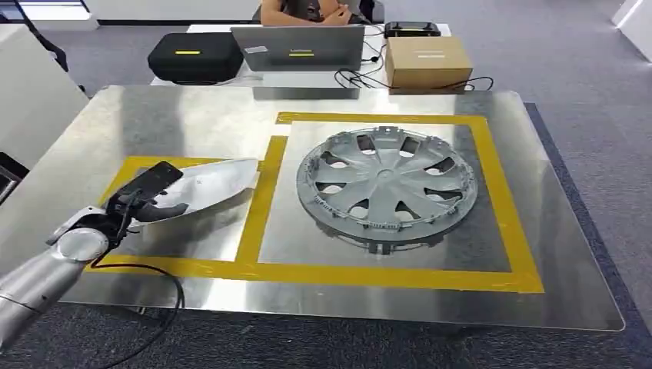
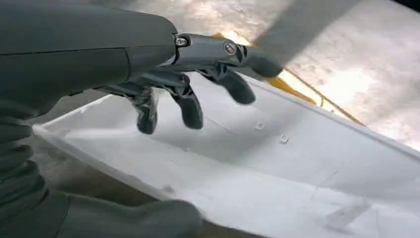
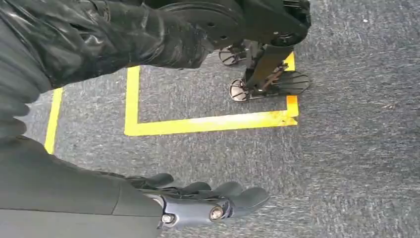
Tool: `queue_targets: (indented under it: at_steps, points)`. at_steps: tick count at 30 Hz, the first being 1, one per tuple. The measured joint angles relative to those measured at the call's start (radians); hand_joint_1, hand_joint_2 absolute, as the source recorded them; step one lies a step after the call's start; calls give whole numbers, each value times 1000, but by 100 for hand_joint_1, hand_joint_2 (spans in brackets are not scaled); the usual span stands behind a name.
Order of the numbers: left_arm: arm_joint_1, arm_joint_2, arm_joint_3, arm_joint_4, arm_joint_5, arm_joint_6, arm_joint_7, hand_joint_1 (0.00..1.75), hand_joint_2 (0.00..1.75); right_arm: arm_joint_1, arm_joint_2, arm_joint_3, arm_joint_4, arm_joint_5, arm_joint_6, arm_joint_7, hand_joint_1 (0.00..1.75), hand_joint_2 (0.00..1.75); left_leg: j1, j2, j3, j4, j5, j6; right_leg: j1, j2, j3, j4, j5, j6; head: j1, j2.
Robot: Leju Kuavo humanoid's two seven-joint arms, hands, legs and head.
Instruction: Take the parts from the cabinet and place them on the table.
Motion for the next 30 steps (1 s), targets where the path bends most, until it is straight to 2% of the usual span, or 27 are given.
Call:
queue_targets:
  at_steps: [9,22,23,25,26,30]
  points:
    - [70,2,74,-144,48,12,-123,0,175,19,2,8,-26,-28,-2,19,0,175,0,0,0,0,0,0,0,0,0,0,0,0,0,0]
    - [104,2,114,-207,57,16,-130,0,175,28,2,20,-35,-31,-5,19,0,175,0,0,0,0,0,0,0,0,0,0,0,0,0,0]
    - [105,2,115,-208,59,18,-136,0,0,28,2,21,-35,-31,-5,19,0,175,0,0,0,0,0,0,0,0,0,0,0,0,0,0]
    - [121,0,128,-223,104,38,-188,0,0,29,2,22,-35,-37,-9,21,0,175,0,0,0,0,0,0,0,0,0,0,0,0,0,0]
    - [134,-3,144,-238,134,52,-229,0,175,32,2,23,-38,-40,-11,24,0,175,0,0,0,0,0,0,0,1,0,0,0,0,0,0]
    - [212,-44,239,-328,274,138,-443,0,175,47,2,31,-56,-60,-21,39,0,175,0,0,0,0,-1,0,0,0,0,0,-1,0,0,0]
